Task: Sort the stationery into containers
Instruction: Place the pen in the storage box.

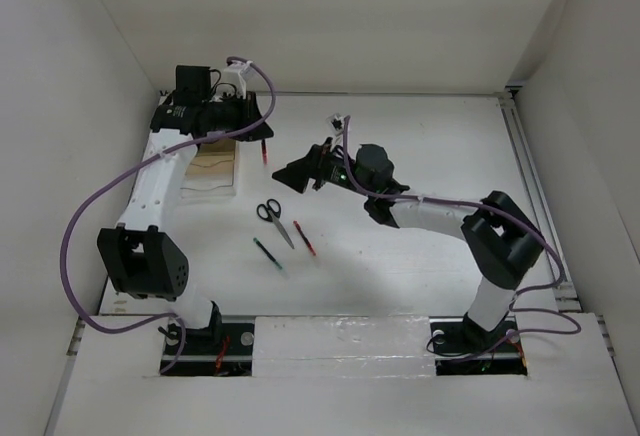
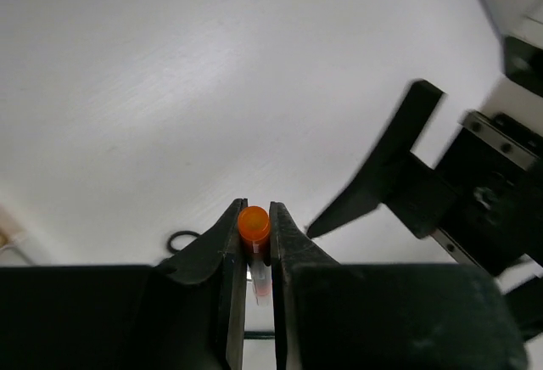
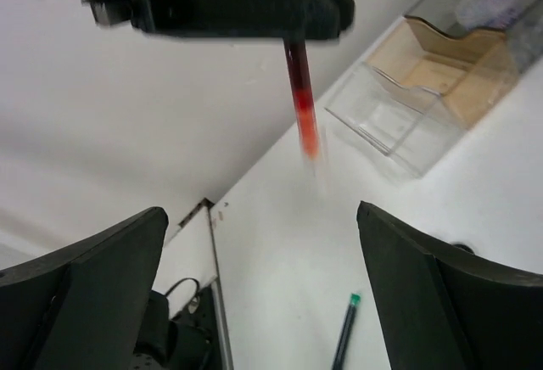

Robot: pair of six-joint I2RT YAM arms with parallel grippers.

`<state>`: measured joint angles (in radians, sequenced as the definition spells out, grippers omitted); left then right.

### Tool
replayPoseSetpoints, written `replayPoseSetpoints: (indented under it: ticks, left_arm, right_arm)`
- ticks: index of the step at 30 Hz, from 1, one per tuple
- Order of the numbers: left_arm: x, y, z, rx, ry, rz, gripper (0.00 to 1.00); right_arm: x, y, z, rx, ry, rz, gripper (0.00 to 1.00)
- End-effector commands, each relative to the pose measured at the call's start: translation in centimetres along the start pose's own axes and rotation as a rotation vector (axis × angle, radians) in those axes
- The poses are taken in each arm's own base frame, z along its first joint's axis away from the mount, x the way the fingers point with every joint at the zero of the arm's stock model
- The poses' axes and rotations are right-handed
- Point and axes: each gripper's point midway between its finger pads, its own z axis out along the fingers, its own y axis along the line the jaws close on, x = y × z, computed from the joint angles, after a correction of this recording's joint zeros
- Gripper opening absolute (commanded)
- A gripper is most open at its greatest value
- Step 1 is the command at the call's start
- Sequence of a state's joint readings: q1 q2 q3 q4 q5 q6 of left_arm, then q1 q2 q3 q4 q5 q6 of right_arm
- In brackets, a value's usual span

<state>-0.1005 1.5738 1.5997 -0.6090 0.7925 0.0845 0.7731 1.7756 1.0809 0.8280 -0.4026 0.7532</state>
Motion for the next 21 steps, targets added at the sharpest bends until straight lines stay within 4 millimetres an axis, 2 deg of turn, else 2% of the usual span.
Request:
replayPoseSetpoints:
  ticks: [1,2,3,5,6,8,9,10,12,14,16,17,19,21]
  left_arm:
    - [-4.2,3.6,-2.5,-0.260,-0.140,0.049,0.00]
    - [-4.7,5.0,-3.2,-0.319,-0.165,0.027,0.00]
    - [-4.9,7.8,-3.7,-0.420,-0.188,-0.044,0.00]
    - [-5.4,9.7,-4.3,-0.465,-0.221,-0.111,0.00]
    - [-6.1,11.5,-5.3,-0.507,-0.268,-0.146,0.00]
    - [-5.4,13.6,-5.1,-0.524,-0.304,-0.245,0.00]
    - [-5.5,14.7,-5.4,-0.549,-0.335,-0.266,0.00]
    - [-6.4,16.0,-6.3,-0.583,-0.401,-0.269,0.00]
    - [-6.4,17.3,-6.5,-0.590,-0.452,-0.312,0.00]
    - [-7.1,18.9,-7.0,-0.603,-0.501,-0.325,0.00]
    - [-6.8,19.9,-6.8,-0.602,-0.526,-0.364,0.00]
    - [-7.4,20.3,-6.8,-0.579,-0.555,-0.340,0.00]
    - [-6.5,21.0,-6.0,-0.572,-0.561,-0.366,0.00]
    - [-6.9,22.2,-5.9,-0.592,-0.601,-0.381,0.00]
  right_arm:
    - [-1.3,0.8,-1.5,0.048,-0.035,-0.084,1.00]
    - [-1.1,0.7,-2.5,0.072,-0.030,-0.091,1.00]
    - [-0.9,0.3,-3.0,0.102,-0.026,-0.113,1.00]
    - [0.2,-1.2,-4.4,0.185,0.004,-0.117,1.00]
    - [-0.4,-0.8,-5.1,0.192,-0.006,-0.145,1.00]
    - [0.7,-1.6,-6.3,0.237,0.024,-0.150,1.00]
    - [0.2,-1.2,-6.9,0.243,0.013,-0.162,1.00]
    - [0.5,-1.3,-7.2,0.249,0.021,-0.172,1.00]
    - [1.3,-1.4,-8.0,0.262,0.040,-0.174,1.00]
    - [1.6,-0.8,-8.5,0.255,0.048,-0.184,1.00]
    - [2.3,-0.9,-9.4,0.277,0.053,-0.182,1.00]
    - [2.8,-0.8,-9.6,0.276,0.068,-0.188,1.00]
    - [3.8,-0.9,-10.2,0.283,0.083,-0.184,1.00]
    - [3.8,-1.0,-10.6,0.295,0.078,-0.185,1.00]
